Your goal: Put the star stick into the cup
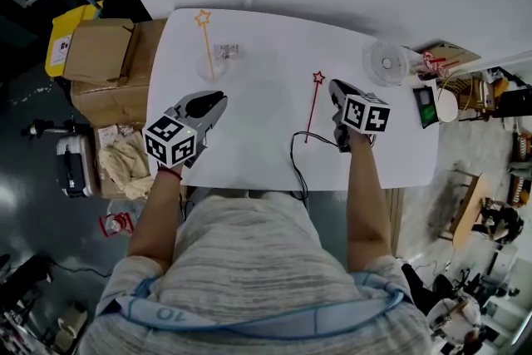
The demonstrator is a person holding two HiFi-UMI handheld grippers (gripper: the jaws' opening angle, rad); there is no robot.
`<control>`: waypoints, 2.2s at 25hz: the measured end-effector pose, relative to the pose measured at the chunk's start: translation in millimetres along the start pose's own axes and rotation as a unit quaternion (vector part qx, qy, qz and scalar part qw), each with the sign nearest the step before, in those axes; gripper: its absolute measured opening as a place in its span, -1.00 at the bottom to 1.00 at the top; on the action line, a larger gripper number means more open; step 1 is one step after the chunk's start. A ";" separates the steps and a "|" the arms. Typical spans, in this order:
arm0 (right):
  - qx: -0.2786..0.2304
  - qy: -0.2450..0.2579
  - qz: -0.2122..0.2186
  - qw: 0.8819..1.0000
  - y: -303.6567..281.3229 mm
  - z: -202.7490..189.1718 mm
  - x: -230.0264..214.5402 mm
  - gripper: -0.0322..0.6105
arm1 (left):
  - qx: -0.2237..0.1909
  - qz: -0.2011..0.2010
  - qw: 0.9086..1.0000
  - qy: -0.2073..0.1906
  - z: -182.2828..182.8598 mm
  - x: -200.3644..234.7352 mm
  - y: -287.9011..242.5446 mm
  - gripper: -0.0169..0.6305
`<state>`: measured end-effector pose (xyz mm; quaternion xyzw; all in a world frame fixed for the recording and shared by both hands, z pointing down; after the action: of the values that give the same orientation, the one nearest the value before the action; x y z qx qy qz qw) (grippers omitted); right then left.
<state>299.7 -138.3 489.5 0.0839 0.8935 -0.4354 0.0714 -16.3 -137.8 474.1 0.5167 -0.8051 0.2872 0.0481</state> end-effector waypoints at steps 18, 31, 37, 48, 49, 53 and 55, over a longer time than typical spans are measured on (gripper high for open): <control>0.123 -0.104 0.014 0.987 -82.2 -72.1 -38.2 -0.75 | 0.050 -0.027 0.998 0.013 -22.3 -13.8 -40.9 -0.83; 0.208 -0.096 -0.044 0.972 -115.1 -89.4 -50.8 -0.70 | 0.052 -0.024 0.998 0.035 -37.5 -10.6 -44.3 -0.83; 0.241 -0.043 -0.111 0.963 -117.9 -87.8 -45.0 -0.71 | 0.048 -0.025 0.998 0.038 -39.8 -13.2 -44.1 -0.83; 0.225 -0.023 -0.085 0.970 -115.7 -88.6 -40.1 -0.83 | 0.050 -0.025 0.998 0.035 -47.4 -21.8 -31.4 -0.83; 0.220 -0.030 -0.079 0.972 -115.0 -89.9 -40.2 -0.84 | 0.050 -0.023 0.998 0.036 -48.5 -21.0 -29.2 -0.83; 0.204 -0.046 -0.060 0.976 -113.2 -93.2 -36.6 -0.84 | 0.049 -0.017 0.998 0.036 -51.7 -19.2 -21.9 -0.83; 0.192 -0.048 -0.053 0.979 -111.2 -89.5 -31.8 -0.84 | 0.048 -0.015 0.998 0.036 -52.8 -19.1 -19.0 -0.83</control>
<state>302.2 -137.8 635.7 0.0280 0.7921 -0.6054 0.0733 -2.8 -101.1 518.7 0.5200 -0.7803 0.3428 0.0564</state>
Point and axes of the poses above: the fingertips, and each gripper's own axes: y backward along the fingers, x to its left, z out of its top, the point moved 3 cm from there along y, backward along the fingers, and after that the axes turned 9 degrees about x, right-handed, at the moved point
